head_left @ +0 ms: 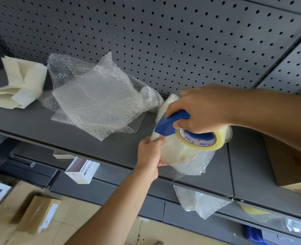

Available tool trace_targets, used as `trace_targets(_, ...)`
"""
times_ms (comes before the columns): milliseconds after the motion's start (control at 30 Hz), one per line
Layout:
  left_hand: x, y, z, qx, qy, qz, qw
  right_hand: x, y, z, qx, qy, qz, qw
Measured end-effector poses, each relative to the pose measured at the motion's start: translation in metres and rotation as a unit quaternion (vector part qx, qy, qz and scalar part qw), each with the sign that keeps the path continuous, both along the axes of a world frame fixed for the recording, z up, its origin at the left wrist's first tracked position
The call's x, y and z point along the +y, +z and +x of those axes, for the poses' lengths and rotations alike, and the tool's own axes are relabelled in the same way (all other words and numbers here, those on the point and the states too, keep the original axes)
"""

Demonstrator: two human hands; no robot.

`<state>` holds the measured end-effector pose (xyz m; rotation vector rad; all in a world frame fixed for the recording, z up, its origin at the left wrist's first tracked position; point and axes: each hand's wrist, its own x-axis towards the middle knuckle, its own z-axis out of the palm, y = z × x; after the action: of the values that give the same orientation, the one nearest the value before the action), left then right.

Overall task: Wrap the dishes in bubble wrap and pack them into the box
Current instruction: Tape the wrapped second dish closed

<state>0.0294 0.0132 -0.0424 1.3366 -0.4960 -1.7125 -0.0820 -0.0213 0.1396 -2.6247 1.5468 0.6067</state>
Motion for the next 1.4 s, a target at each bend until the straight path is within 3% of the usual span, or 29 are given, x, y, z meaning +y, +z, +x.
trace_targets(267,0.003,-0.006,-0.002,-0.042,-0.053,-0.023,0.997,-0.003,-0.008,0.017,0.060,0.007,0.044,0.997)
trace_targets(400,0.000,-0.007,0.001,-0.018,-0.063,-0.013,0.998,-0.014,-0.015,0.027,0.106,0.016,0.058,0.993)
trace_targets(767,-0.002,-0.005,-0.004,-0.022,0.006,-0.008,1.000,-0.007,0.000,0.026,0.048,0.012,0.058,0.997)
trace_targets(1400,-0.009,0.001,0.008,0.007,0.036,0.024,0.999,0.014,0.003,0.000,0.077,0.016,0.001,0.997)
